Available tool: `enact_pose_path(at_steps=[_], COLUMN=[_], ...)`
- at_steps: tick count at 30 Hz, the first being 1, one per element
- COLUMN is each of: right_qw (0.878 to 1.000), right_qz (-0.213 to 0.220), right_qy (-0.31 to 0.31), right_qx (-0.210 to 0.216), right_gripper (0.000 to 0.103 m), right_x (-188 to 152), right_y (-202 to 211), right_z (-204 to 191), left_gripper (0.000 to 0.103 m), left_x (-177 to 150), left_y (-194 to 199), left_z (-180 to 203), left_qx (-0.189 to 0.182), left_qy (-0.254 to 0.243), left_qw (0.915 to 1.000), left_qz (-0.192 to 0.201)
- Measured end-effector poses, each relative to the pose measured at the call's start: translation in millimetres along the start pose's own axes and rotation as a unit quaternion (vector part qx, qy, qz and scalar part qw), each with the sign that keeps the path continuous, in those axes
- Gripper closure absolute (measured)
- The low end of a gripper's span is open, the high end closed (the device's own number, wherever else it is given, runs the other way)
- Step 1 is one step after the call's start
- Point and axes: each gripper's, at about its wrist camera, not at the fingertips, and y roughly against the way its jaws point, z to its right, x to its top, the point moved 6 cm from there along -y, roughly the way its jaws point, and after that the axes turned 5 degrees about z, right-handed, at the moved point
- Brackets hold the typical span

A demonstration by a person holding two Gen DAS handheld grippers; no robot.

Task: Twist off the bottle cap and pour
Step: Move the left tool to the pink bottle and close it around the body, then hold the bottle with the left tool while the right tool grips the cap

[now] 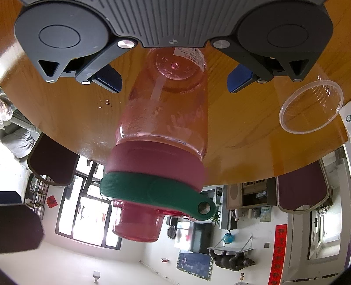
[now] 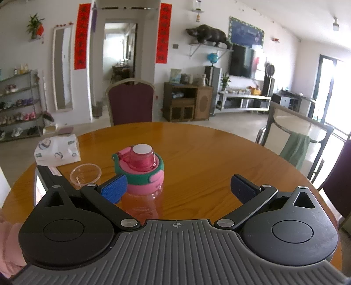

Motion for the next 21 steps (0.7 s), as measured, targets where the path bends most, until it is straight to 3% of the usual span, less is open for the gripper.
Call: enact_pose_path(at_steps=[7,9,17,21], right_qw=[1.0,1.0,0.999,0.997], right_qz=[-0.006,-0.01,-0.024,-0.05], right_qy=[0.015,0.019,0.038,0.04], right_qx=[0.011,0.015,0.029,0.042], right_gripper=[0.0,0.0,0.0,0.01], right_x=[8.6,10.3,17.1,27.2], right_y=[-8.3,-10.6,-19.5,-32.4], right_z=[-6.3,-6.8,-8.8,-17.6], left_gripper=[0.015,0.028,0.03,0.031], left_x=[1.8,0.9,-7.1,-8.9], left_y=[-8.0,-8.4,-1.6,-0.8], left_z=[-5.4,-5.6,5.1,5.6], left_qx=[-0.005,-0.01,-0.002,-0.003], left_qy=[-0.003,-0.002,-0.02,-0.025], left_qw=[1.0,0.9999,0.9996,0.9994], left_qz=[0.002,0.003,0.019,0.025])
